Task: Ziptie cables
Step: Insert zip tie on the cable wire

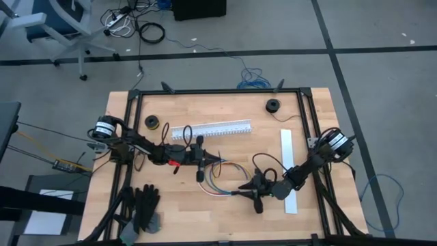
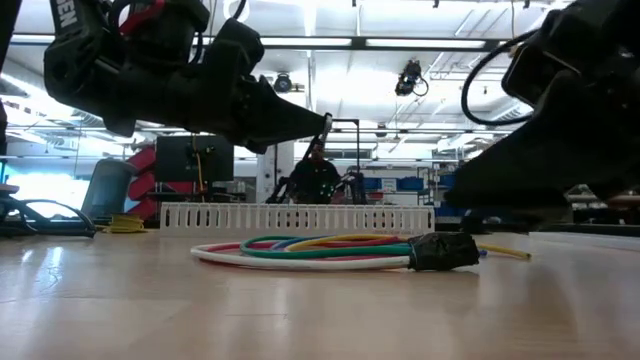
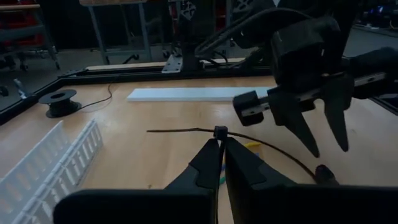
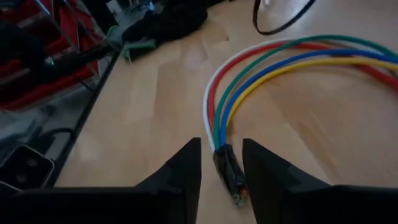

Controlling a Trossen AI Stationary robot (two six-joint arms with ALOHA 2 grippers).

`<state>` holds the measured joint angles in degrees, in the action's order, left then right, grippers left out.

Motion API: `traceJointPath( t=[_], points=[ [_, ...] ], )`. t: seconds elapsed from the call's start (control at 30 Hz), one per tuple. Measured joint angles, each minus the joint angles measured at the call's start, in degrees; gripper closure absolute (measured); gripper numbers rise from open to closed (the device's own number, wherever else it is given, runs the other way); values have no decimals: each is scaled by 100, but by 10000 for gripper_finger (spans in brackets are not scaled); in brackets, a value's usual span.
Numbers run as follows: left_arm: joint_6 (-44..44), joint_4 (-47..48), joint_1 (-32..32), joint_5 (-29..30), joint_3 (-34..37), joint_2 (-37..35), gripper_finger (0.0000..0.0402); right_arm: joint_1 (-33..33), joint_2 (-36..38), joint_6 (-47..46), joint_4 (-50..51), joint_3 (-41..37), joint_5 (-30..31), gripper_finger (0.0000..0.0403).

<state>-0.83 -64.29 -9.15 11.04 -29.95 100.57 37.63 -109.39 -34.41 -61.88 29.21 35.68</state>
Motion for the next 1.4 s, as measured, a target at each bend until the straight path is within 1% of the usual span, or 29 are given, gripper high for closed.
traceJointPath(
  t=[0.1, 0.23, 0.37, 0.53, 0.67, 0.77, 0.83, 1.0, 1.07, 1.17, 1.27, 1.33, 1.4],
  points=[
    [-21, 0, -40, -4, 0, 2, 402, -2, 247, 300, 414, 0, 15, 302],
    [-25, -2, -76, -133, 0, 2, 401, -42, 788, 556, 1667, 0, 182, 313],
    [-144, -7, -115, -233, 28, 3, 402, -215, 1392, 612, 2940, 0, 98, 321],
    [-326, -4, -215, -281, 31, 4, 401, -521, 2012, 745, 3978, 0, 20, 322],
    [-341, -7, -234, -282, 31, 4, 401, -779, 2353, 1079, 4134, 0, 14, 319],
    [-329, -7, -281, -316, 31, 4, 401, -996, 2413, 1321, 4134, 0, -43, 316],
    [-312, -7, -316, -435, 31, 4, 401, -1213, 2403, 1487, 4130, 0, -444, 313],
    [-195, -7, -464, -455, 33, 4, 401, -1694, 2270, 1727, 3936, 64, -2157, 300],
    [-188, -7, -522, -455, 33, 4, 401, -1778, 2278, 1920, 4008, 112, -2503, 295],
    [-118, -7, -615, -455, 33, 4, 402, -1829, 2278, 2420, 4297, 236, -2506, 293],
    [-6, -23, -699, -445, 33, 4, 402, -1829, 2149, 2832, 4676, 378, -2304, 293],
    [21, -117, -746, -423, 36, 4, 402, -1818, 1968, 2928, 4737, 414, -2238, 293],
    [28, -269, -783, -414, 35, 4, 401, -1808, 1723, 2904, 4689, 483, -2324, 293]
  ],
)
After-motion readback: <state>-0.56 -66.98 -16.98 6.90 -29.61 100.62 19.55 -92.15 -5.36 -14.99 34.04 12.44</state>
